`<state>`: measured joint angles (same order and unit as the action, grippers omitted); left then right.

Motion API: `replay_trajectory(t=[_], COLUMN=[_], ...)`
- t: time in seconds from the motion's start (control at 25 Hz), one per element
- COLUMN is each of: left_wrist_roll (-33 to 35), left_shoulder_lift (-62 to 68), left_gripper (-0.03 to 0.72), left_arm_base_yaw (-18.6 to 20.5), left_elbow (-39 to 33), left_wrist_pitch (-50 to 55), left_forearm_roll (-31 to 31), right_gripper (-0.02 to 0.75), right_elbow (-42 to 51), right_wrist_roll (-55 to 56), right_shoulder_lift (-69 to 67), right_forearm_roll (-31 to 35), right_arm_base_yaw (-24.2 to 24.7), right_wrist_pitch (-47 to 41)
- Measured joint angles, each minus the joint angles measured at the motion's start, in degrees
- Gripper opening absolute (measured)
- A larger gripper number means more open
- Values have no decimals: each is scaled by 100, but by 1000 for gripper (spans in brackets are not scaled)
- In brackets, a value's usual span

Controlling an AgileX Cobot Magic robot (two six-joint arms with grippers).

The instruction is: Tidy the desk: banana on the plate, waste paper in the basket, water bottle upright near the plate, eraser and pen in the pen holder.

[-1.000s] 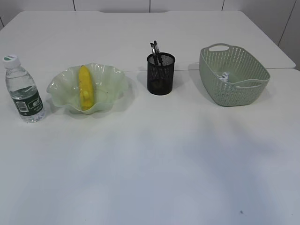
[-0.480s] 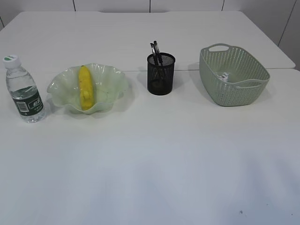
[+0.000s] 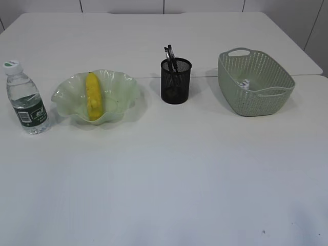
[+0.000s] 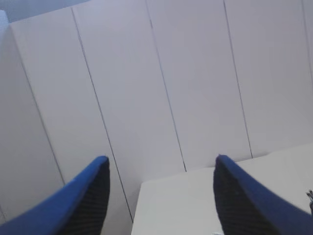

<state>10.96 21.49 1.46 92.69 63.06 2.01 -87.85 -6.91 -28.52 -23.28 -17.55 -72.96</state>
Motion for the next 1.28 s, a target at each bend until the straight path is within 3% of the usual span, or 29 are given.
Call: replay_trajectory(t=[0.2, 0.76, 1.28], left_wrist_roll=[387, 423, 322], left_shoulder_lift=[-61, -604, -1311], left_gripper=[473, 473, 473], left_arm_base_yaw=[-11, -118, -380], left_elbow=[0, 0, 46], left_wrist_pitch=[262, 992, 1013], left_forearm_roll=[-345, -429, -366], right_gripper=[335, 335, 335], right_elbow=[415, 678, 2568], right_wrist_roll=[-11, -11, -11], right_shoulder_lift=[366, 1526, 3006], right_forearm_roll=[267, 480, 679], right_arm_base_yaw=[0, 0, 0], right_wrist_pitch=[-28, -67, -93])
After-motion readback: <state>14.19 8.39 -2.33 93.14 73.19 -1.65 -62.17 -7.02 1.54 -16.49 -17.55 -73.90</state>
